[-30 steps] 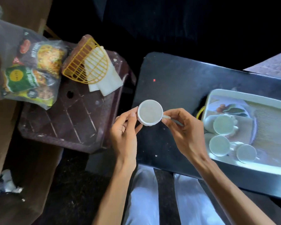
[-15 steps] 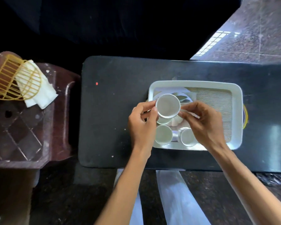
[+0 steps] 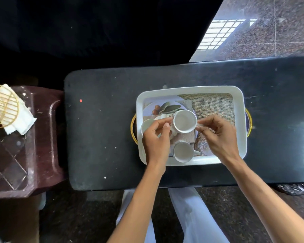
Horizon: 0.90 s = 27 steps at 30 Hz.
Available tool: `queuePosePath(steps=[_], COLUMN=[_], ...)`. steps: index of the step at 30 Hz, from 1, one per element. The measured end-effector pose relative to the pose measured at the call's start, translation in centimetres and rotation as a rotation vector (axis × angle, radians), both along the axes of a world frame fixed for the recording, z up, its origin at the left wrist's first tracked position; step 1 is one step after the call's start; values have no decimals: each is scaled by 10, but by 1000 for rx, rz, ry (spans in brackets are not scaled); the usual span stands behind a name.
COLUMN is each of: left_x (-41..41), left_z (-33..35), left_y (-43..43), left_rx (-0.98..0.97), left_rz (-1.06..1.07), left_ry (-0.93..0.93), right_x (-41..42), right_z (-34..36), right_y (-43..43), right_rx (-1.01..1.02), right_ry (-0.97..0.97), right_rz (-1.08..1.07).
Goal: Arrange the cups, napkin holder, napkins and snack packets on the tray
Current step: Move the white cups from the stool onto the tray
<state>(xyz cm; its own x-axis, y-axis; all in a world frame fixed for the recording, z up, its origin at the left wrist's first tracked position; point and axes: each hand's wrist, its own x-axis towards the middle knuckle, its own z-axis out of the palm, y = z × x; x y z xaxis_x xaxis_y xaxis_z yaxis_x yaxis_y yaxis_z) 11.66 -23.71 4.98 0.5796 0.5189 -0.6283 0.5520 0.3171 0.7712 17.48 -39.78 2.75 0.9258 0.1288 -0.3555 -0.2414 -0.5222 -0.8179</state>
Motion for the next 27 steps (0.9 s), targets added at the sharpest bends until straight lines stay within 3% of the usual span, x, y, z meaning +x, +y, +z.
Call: queuePosePath(steps=[8, 27], left_x=[-14, -43], left_z=[-2, -2], left_y=[9, 16], left_rx=[-6, 11], left_rz=[126, 84], left_ry=[-88, -127], right_x=[-5, -12], right_z=[-18, -31], right_y=[-5, -9], right_rx=[-40, -99], right_ry=[-12, 30], right_rz=[48, 81])
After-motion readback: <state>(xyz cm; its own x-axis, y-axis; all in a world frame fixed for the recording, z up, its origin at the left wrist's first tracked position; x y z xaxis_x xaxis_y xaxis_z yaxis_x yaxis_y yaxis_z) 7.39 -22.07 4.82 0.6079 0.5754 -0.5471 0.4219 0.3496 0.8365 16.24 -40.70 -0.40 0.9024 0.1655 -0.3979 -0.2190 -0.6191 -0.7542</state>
